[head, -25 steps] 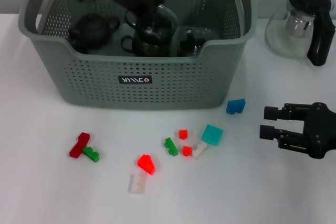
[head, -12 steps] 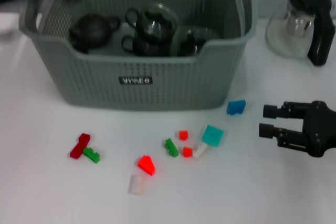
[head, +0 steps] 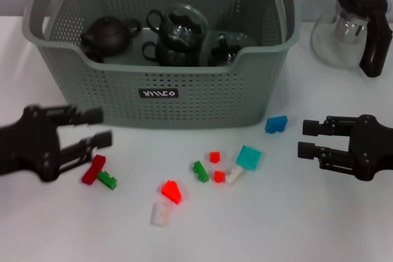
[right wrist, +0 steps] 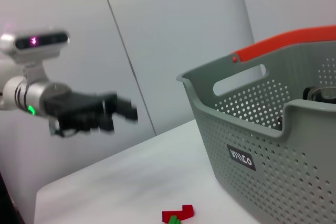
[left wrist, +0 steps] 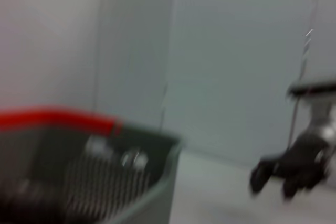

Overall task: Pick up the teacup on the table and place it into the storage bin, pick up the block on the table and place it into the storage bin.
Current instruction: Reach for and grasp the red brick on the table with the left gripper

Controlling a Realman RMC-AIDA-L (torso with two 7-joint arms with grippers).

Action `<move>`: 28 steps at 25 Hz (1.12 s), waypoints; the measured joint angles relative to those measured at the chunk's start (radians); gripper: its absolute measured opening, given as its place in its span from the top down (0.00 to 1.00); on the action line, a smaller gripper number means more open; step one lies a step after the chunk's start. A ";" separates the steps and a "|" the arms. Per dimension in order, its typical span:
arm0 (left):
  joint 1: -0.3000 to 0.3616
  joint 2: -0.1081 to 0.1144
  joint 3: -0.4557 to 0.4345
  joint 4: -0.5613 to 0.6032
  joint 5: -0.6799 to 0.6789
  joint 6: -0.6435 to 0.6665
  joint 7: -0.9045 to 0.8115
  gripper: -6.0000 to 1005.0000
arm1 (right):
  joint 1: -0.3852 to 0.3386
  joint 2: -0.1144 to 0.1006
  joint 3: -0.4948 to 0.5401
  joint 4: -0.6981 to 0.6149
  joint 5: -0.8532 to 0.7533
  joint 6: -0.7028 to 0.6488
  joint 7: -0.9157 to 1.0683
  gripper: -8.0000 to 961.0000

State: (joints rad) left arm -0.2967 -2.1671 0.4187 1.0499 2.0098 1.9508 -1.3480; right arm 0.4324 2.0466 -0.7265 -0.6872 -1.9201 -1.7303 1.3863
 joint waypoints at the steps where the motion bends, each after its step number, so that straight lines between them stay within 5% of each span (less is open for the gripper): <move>1: 0.005 0.000 -0.015 -0.001 0.032 -0.005 0.008 0.57 | -0.001 0.000 0.001 0.000 0.000 -0.001 0.000 0.44; 11: 0.009 -0.001 -0.060 -0.122 0.226 -0.174 0.111 0.58 | -0.007 0.004 0.003 0.000 0.000 -0.006 0.001 0.44; 28: 0.038 -0.004 -0.238 -0.346 0.232 -0.331 0.444 0.58 | -0.005 0.004 -0.002 0.004 0.000 0.001 0.001 0.44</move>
State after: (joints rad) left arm -0.2584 -2.1707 0.1810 0.7042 2.2422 1.6201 -0.9036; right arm 0.4279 2.0509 -0.7286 -0.6835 -1.9206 -1.7296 1.3871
